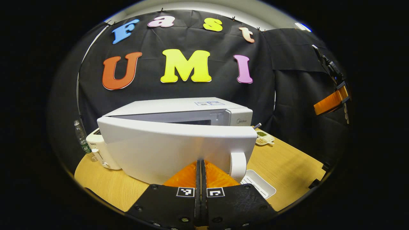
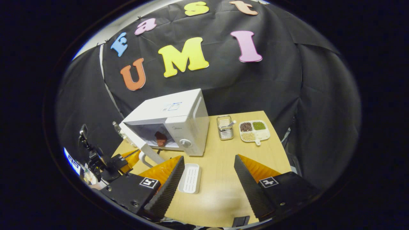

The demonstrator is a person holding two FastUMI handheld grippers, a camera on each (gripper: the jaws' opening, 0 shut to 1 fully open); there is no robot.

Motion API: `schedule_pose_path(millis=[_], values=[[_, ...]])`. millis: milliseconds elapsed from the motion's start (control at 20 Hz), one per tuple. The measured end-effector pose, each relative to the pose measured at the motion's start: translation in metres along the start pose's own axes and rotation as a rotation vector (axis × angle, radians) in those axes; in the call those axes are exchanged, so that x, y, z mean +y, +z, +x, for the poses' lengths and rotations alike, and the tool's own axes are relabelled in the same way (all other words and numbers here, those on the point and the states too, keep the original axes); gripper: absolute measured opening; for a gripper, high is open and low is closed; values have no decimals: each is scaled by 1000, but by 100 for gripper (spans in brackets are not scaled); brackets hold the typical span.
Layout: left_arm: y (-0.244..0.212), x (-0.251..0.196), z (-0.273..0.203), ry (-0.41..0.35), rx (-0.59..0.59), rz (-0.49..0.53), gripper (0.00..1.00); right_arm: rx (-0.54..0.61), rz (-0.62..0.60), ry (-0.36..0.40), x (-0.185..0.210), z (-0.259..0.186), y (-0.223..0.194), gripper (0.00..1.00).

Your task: Open the microwave oven with the left hand, put the food in, and close the microwave oven.

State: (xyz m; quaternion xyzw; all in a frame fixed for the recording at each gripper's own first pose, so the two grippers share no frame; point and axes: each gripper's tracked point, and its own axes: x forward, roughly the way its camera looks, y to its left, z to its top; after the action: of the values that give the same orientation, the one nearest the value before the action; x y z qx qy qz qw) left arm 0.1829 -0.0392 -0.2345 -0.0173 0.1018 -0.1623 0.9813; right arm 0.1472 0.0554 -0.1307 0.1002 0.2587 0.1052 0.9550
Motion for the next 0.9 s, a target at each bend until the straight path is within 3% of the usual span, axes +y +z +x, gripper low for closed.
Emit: schedule_pose_path(millis=[600, 650, 700, 900], values=[[11, -2, 69, 11, 23, 5, 0, 3, -22, 26, -9, 30, 25, 100], [12, 0, 73, 14, 22, 2, 9, 4, -19, 25, -10, 31, 27, 100], [14, 2, 75, 26, 21, 3, 0, 7, -17, 26, -11, 32, 27, 100], [15, 1, 78, 13, 26, 13, 0, 15, -14, 22, -15, 33, 29, 100]])
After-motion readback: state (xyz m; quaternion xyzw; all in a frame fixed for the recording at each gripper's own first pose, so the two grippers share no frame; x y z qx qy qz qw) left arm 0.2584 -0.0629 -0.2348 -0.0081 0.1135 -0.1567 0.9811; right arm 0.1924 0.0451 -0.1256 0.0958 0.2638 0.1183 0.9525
